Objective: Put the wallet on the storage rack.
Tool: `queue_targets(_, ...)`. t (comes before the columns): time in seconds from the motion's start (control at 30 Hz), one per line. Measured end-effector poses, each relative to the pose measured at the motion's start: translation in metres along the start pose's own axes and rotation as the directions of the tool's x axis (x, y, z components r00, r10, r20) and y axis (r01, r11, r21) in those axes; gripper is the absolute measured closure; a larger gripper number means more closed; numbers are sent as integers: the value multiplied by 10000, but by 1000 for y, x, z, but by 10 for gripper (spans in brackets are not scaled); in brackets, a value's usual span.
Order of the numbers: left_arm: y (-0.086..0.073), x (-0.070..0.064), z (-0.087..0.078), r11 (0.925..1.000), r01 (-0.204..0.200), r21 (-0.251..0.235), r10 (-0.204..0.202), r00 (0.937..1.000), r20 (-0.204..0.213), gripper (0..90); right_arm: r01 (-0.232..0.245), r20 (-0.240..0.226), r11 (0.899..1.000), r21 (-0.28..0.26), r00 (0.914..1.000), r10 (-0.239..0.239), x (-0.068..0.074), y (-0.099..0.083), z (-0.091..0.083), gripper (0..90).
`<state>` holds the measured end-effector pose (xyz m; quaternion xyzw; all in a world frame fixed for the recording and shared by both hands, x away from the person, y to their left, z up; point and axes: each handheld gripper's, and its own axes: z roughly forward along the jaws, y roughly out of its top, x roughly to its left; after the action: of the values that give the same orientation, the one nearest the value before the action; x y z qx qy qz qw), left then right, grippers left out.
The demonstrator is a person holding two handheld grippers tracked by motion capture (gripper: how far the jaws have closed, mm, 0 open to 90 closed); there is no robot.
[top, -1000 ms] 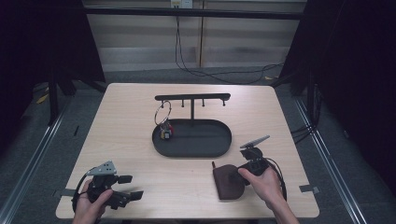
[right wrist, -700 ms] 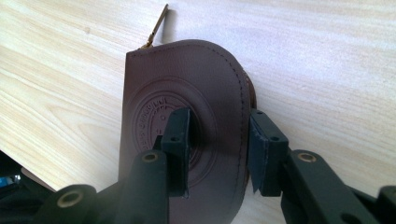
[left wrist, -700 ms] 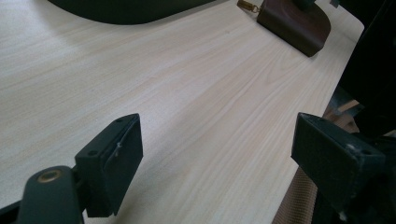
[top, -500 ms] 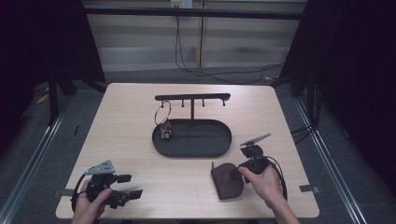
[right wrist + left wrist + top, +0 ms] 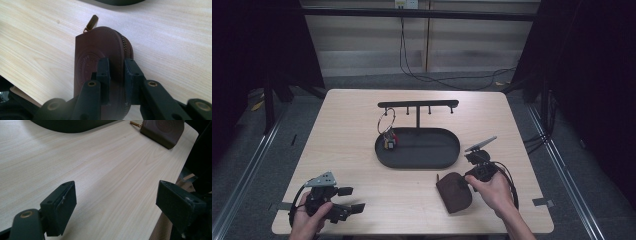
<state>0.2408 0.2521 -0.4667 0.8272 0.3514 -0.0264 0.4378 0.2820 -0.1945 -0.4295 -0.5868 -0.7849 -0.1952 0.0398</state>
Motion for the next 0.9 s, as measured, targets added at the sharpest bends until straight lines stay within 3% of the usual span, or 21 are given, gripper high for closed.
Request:
queue_targets(0.1, 0, 0, 0, 10000, -56, -1, 56, 10000, 58, 167, 80, -156, 10000, -37, 9998, -81, 4, 3, -6, 819)
queue_targets(0.47, 0, 0, -2, 10000, -31, -58, 32, 10000, 80, 167, 398, 230, 9988, 272, 9989, -404, 13, 10, -11, 828)
queue_targets(0.9, 0, 0, -3, 9999, -32, -117, 32, 10000, 61, 167, 639, 957, 9955, 695, 9929, -704, 20, 17, -21, 834)
